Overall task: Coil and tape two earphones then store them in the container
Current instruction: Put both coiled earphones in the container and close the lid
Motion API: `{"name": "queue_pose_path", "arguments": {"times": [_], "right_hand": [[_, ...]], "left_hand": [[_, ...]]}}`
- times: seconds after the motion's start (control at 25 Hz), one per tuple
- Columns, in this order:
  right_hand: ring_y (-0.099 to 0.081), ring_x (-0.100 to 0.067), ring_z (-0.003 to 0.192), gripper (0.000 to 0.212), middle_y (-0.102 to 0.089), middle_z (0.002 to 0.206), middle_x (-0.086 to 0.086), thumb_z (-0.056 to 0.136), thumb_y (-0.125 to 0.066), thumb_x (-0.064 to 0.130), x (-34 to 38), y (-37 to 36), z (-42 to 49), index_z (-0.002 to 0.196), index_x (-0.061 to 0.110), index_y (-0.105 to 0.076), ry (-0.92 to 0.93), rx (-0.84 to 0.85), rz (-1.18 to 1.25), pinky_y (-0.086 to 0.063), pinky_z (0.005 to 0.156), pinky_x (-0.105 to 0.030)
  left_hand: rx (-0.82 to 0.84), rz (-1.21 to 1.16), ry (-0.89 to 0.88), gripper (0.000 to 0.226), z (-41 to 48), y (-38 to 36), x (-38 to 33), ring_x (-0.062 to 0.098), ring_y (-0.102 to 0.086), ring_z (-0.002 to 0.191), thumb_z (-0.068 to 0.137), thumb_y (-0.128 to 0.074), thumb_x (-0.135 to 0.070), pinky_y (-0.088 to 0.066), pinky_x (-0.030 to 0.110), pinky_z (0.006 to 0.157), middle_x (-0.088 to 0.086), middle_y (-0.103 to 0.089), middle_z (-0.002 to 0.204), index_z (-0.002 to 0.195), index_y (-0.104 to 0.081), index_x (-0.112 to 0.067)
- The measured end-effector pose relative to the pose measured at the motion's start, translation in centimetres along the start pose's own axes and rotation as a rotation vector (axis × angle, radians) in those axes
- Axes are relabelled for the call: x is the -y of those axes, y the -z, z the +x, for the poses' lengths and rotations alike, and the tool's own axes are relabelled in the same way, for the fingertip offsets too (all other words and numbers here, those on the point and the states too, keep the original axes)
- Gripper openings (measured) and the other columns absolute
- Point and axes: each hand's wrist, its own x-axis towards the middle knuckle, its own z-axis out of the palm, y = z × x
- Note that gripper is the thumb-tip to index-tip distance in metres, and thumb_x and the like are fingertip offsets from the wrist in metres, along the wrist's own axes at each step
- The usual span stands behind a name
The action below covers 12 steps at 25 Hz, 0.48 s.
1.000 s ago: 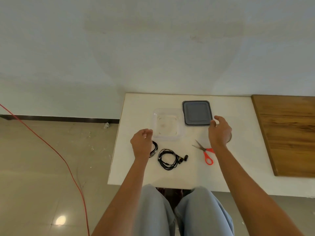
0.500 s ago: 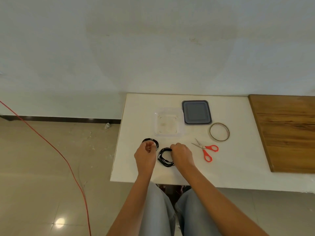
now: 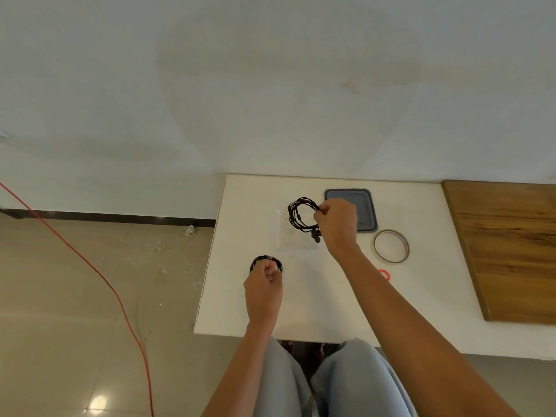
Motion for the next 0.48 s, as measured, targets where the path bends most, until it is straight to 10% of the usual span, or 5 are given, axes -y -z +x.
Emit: {"name": "queue_pose_path", "arguments": {"times": [0.28, 0.48], "right_hand": [[-0.044, -0.018, 0.058, 0.042, -0.035, 0.058, -0.001, 0.084, -0.048, -0.015, -0.5, -4.4, 2.0, 0.057, 0.012, -0.031, 0.021, 0.22, -0.479, -0.034, 0.046, -0.026], [-0.049, -0.02, 0.082, 0.021, -0.043, 0.069, -0.001, 0.084, -0.044, -0.012, -0.3, -3.7, 0.1, 0.079, 0.006, -0.054, 0.122, 0.232, -0.616, -0.039, 0.063, -0.028]], "left_hand": [[-0.12, 0.255, 0.009, 0.02, 1.3, 0.4, 1.8, 0.024, -0.045, 0.102, 0.089, -0.056, -0.009, -0.031, 0.024, 0.077, 0.004, -0.051, 0.111, 0.108, -0.06, -0.014], [-0.1, 0.164, 0.143, 0.032, 2.6, 1.0, 1.2, 0.027, -0.051, 0.087, 0.088, -0.062, -0.014, -0.041, 0.033, 0.068, 0.013, -0.05, 0.111, 0.111, -0.043, -0.003]]}}
